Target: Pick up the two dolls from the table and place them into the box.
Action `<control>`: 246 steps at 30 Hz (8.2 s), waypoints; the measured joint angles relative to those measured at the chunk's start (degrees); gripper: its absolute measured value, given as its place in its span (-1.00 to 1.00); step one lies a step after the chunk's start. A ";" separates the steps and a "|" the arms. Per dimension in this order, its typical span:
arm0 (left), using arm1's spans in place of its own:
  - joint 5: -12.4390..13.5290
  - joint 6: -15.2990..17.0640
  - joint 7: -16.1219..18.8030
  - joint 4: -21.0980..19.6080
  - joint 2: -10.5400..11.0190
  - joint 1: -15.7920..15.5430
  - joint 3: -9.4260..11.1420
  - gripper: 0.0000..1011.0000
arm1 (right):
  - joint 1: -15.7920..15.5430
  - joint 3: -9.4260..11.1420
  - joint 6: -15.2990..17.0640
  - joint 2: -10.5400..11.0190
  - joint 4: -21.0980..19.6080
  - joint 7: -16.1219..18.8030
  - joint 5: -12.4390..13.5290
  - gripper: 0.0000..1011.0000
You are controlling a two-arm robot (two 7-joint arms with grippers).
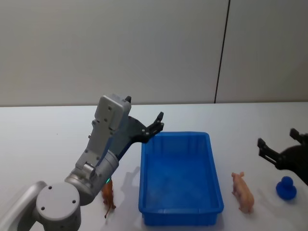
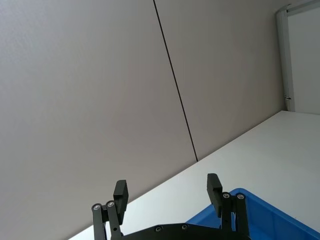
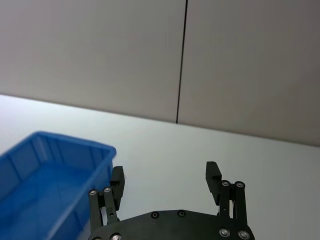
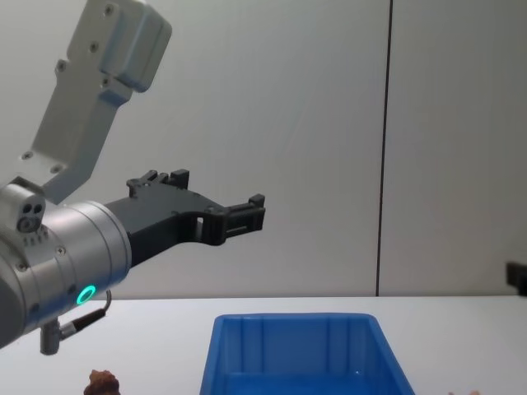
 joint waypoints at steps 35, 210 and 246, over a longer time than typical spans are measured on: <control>0.00 0.00 0.00 0.00 0.00 0.00 0.00 0.98 | 4.05 -0.40 10.38 0.85 11.99 7.12 -4.12 0.98; 0.00 0.00 0.00 0.00 0.00 0.00 0.00 0.98 | 5.05 -3.86 20.52 0.22 7.72 13.89 0.99 0.98; 0.00 0.00 0.00 0.00 0.00 0.00 0.00 0.98 | 5.92 -4.26 19.23 -0.42 7.88 12.46 1.40 -0.29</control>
